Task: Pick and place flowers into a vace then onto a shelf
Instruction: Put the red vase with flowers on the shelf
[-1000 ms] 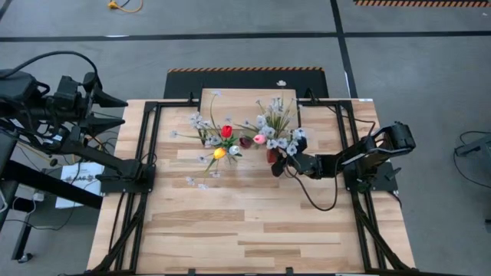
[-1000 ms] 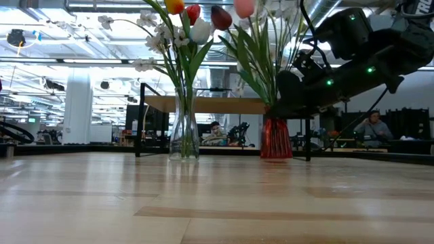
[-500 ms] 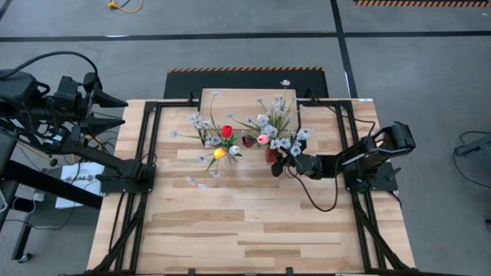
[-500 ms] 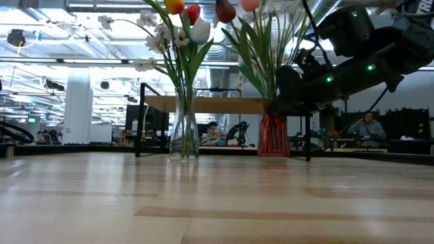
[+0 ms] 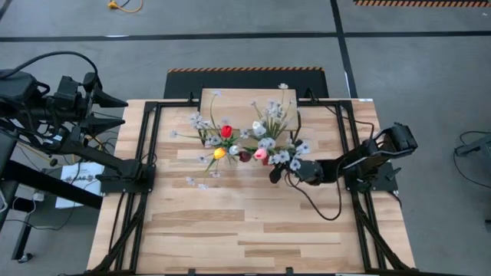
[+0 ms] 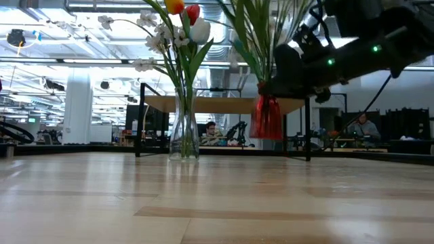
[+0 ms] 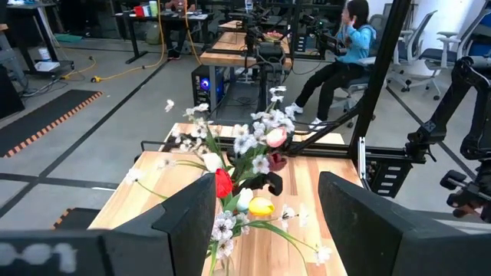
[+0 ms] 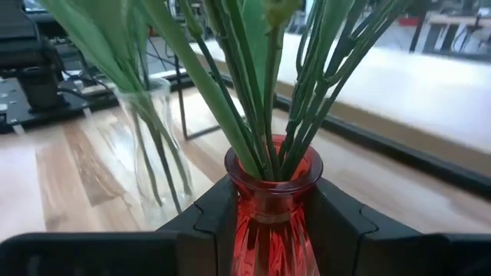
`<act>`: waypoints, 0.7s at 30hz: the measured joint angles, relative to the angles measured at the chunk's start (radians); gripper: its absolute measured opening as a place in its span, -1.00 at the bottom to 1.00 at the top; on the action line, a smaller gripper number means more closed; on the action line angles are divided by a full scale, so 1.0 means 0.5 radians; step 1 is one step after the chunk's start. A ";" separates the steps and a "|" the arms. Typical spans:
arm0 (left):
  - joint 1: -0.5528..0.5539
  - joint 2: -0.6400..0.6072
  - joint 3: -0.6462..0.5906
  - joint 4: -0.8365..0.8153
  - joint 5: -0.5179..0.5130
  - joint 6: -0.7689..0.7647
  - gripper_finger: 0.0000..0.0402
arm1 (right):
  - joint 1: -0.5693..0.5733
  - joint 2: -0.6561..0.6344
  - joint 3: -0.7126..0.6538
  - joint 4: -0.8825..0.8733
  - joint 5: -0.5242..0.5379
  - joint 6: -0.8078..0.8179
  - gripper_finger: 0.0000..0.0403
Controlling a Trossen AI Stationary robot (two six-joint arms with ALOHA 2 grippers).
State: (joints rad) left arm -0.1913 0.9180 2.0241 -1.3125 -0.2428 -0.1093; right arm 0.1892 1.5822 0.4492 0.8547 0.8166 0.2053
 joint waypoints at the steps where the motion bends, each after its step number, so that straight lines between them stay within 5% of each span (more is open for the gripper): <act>1: 0.000 0.000 0.000 0.000 0.000 0.000 0.09 | 0.008 0.000 0.018 0.000 0.009 -0.032 -0.41; 8: 0.000 0.000 0.000 0.000 0.000 -0.007 0.09 | 0.055 -0.106 0.076 -0.056 0.151 -0.202 -0.41; 21: 0.000 0.001 0.000 -0.022 0.001 -0.042 0.09 | 0.035 -0.782 0.076 -0.489 0.158 -0.272 -0.41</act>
State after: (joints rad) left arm -0.1913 0.9184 2.0241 -1.3236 -0.2424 -0.1305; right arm 0.2066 1.1910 0.4870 0.6102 0.8954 0.0692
